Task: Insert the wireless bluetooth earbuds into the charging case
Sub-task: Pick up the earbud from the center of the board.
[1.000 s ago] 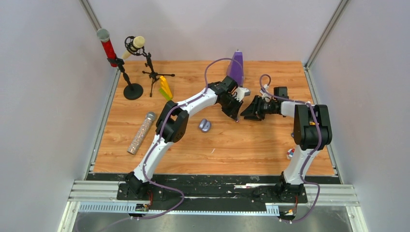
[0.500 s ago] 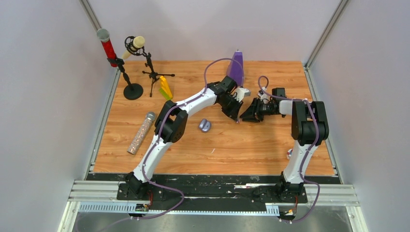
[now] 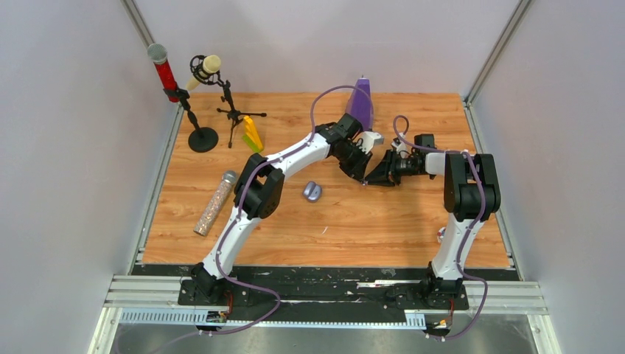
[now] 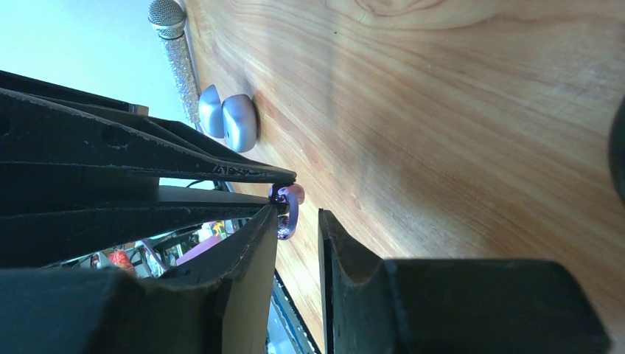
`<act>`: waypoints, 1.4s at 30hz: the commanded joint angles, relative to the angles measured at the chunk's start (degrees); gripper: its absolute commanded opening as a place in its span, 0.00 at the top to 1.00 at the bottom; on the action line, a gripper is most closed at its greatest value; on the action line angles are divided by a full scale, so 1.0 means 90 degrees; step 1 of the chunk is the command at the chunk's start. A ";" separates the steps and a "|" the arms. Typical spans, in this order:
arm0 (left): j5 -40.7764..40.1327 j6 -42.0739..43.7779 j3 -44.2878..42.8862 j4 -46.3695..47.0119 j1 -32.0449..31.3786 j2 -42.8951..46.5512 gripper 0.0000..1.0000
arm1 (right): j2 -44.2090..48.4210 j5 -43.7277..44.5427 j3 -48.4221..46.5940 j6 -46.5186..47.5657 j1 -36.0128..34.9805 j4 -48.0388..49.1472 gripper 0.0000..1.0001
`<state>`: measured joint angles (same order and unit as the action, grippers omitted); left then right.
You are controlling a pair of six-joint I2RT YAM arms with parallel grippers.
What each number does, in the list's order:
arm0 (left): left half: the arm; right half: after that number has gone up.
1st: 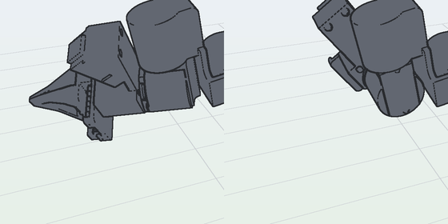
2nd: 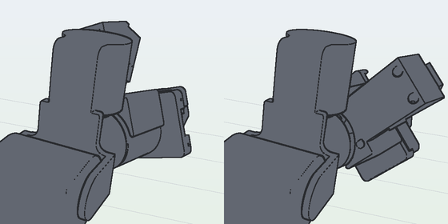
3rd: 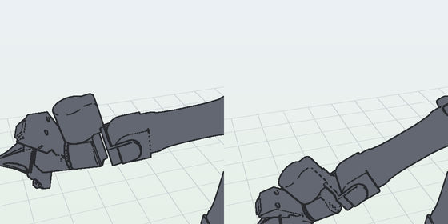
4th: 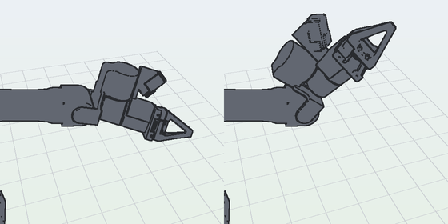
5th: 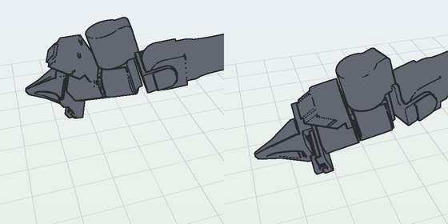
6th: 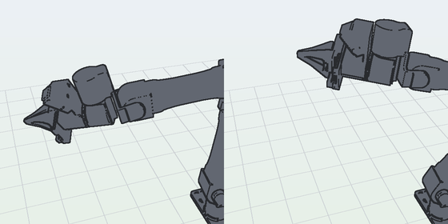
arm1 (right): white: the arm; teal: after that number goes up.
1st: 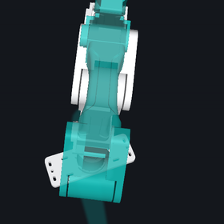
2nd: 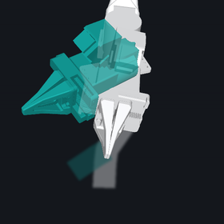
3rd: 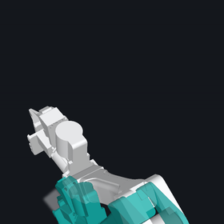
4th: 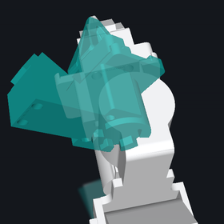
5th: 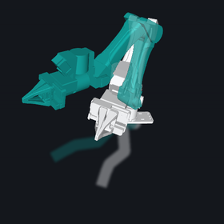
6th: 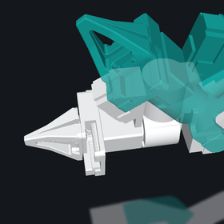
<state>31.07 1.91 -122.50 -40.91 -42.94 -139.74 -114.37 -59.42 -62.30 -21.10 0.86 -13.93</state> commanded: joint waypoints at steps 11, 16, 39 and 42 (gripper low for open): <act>0.0121 0.0181 0.0027 0.0072 -0.0091 0.0501 0.79 | -0.0144 -0.0312 -0.0206 0.0001 -0.0018 0.0064 0.81; 0.0109 0.0186 0.0037 0.0072 -0.0092 0.0494 0.79 | -0.0112 -0.0338 -0.0206 -0.0008 -0.0018 0.0054 0.84; -0.0088 0.0249 0.0164 0.0013 -0.0013 0.0911 0.09 | 0.0179 -0.0108 -0.0129 0.0117 -0.0014 -0.0051 1.00; -0.0222 0.0295 0.0311 0.0033 0.0112 0.1158 0.01 | 0.0285 -0.0092 -0.0128 0.0141 -0.0008 -0.0082 1.00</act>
<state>30.33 3.44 -120.64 -41.17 -43.11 -136.33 -115.09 -60.27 -62.33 -21.15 0.86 -14.31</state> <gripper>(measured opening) 0.965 0.029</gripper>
